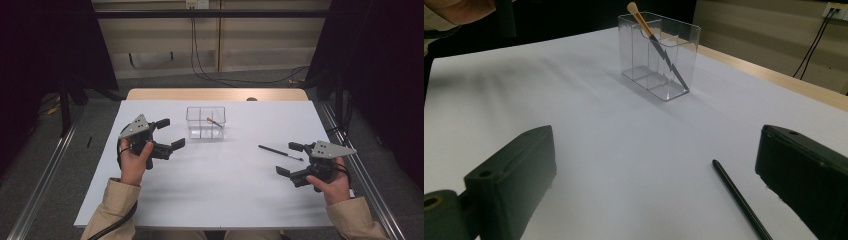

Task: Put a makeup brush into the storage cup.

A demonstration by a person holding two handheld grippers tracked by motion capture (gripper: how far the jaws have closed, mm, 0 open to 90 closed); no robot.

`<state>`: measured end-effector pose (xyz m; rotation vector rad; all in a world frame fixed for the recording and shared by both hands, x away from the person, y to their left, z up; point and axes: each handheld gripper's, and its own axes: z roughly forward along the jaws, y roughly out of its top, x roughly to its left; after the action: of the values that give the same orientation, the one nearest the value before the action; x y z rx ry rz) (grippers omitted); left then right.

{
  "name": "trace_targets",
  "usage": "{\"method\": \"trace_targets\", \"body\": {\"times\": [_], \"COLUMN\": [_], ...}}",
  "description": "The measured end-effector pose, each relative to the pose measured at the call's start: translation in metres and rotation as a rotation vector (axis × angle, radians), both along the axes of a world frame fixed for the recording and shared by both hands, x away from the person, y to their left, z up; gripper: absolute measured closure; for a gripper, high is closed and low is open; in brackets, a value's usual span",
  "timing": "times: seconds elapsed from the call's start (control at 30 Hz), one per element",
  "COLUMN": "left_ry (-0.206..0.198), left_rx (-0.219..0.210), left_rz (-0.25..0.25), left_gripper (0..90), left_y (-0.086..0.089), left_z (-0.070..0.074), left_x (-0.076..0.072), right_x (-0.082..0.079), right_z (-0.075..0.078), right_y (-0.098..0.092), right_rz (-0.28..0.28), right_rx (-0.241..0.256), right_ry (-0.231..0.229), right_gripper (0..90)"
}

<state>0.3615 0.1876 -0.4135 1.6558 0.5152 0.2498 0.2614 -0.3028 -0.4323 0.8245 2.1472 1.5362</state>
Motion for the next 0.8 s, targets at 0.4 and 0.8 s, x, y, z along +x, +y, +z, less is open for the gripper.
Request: {"method": "trace_targets", "body": {"times": [0.4, 0.8], "left_ry": [-0.016, -0.029], "left_rx": [0.011, 0.026], "left_rz": [-0.007, 0.015], "left_gripper": [0.0, 0.0], "left_y": [0.015, 0.033], "left_z": [0.0, -0.001], "left_x": [-0.015, -0.023], "right_x": [0.0, 0.0], "right_z": [0.001, 0.001], "right_y": [-0.001, 0.0], "right_rz": [-0.004, -0.004], "right_rx": [-0.002, -0.005], "right_ry": [0.0, -0.001], "right_gripper": [2.3, 2.3]}}
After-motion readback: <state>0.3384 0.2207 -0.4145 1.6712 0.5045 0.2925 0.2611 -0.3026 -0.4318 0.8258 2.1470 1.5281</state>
